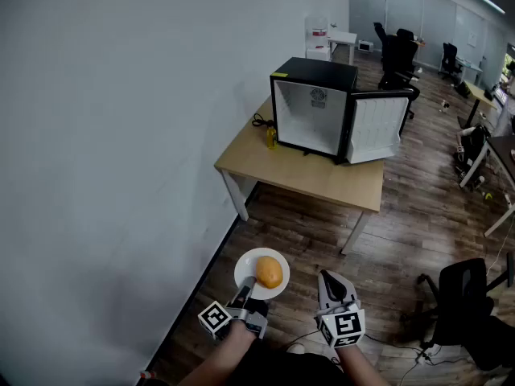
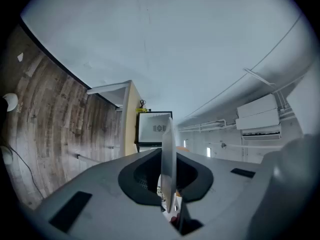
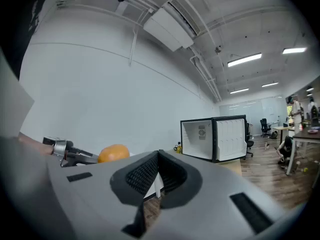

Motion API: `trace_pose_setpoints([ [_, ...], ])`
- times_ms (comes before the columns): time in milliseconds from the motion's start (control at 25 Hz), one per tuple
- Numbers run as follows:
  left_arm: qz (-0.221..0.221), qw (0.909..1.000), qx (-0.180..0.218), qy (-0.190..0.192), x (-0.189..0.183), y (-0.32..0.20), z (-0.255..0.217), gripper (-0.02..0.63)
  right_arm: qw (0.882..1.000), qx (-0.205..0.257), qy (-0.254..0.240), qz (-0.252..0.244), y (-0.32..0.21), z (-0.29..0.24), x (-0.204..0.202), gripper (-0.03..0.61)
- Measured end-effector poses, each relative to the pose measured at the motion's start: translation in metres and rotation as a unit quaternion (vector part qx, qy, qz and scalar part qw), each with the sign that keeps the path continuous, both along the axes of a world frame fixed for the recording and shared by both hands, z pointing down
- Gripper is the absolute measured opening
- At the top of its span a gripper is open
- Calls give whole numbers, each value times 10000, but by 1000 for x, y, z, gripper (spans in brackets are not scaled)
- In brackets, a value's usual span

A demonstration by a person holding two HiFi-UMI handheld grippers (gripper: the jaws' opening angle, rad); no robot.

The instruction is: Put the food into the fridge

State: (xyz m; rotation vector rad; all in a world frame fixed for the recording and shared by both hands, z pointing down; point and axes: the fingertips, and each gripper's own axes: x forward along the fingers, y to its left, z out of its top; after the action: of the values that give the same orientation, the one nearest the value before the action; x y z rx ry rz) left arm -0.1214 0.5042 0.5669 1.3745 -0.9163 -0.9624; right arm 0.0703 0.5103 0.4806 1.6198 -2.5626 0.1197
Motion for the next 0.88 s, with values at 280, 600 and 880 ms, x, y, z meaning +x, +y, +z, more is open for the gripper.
trace_pose_setpoints([
  [280,-89,9999,56,13,-1,-5,-2,25,9998,-48,-187,21,-2,7,8,60],
  [600,-115,9999,-59,16,-9,-22,16,25,9996,-161,-174,-125,-21,24,2,60],
  [880,94,9998,-178,-10,-16,-82,36,26,9998,-70,-133,144,-76,22,0,60],
])
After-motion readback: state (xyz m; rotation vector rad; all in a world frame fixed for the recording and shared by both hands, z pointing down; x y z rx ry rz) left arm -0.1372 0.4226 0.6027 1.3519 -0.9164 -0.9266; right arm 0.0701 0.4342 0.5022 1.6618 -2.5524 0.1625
